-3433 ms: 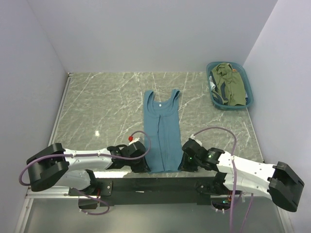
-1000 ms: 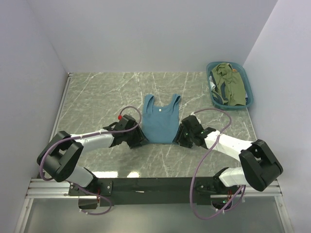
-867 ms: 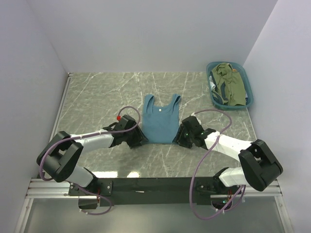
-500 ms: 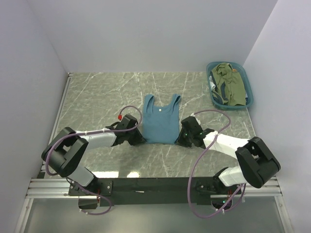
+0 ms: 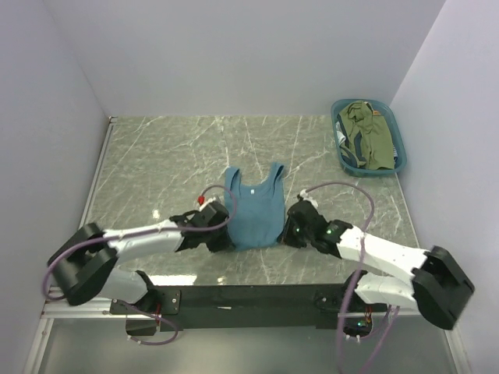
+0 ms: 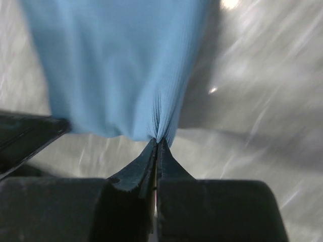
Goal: Fold and stack the tank tops
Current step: Fold the tank top, then neatly place the folded tank top to the corner
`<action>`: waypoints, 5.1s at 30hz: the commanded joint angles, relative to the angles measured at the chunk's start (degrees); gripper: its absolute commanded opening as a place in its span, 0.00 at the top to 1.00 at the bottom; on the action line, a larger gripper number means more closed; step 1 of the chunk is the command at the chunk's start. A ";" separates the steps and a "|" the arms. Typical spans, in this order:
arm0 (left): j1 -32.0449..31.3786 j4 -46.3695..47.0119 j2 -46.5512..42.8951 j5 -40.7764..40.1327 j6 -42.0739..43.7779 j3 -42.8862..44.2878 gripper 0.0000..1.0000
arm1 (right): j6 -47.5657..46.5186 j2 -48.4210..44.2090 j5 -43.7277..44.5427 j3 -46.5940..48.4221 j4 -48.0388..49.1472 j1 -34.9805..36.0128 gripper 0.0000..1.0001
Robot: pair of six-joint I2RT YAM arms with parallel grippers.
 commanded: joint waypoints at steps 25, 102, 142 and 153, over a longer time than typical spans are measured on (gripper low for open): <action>25.10 -3.45 18.56 11.81 15.33 39.78 0.91 | -15.15 26.15 -10.16 45.60 -9.86 -20.72 1.00; 42.78 -25.94 10.43 -29.48 28.95 19.15 1.00 | -13.23 32.15 -11.32 30.71 8.06 -11.96 0.47; 65.55 -35.77 18.43 -46.09 31.90 36.21 0.25 | -10.33 30.31 -11.93 25.70 11.85 -6.33 0.49; 63.45 -28.25 2.97 -25.98 30.03 36.49 0.13 | -11.38 27.15 -7.37 29.12 6.75 -7.38 0.49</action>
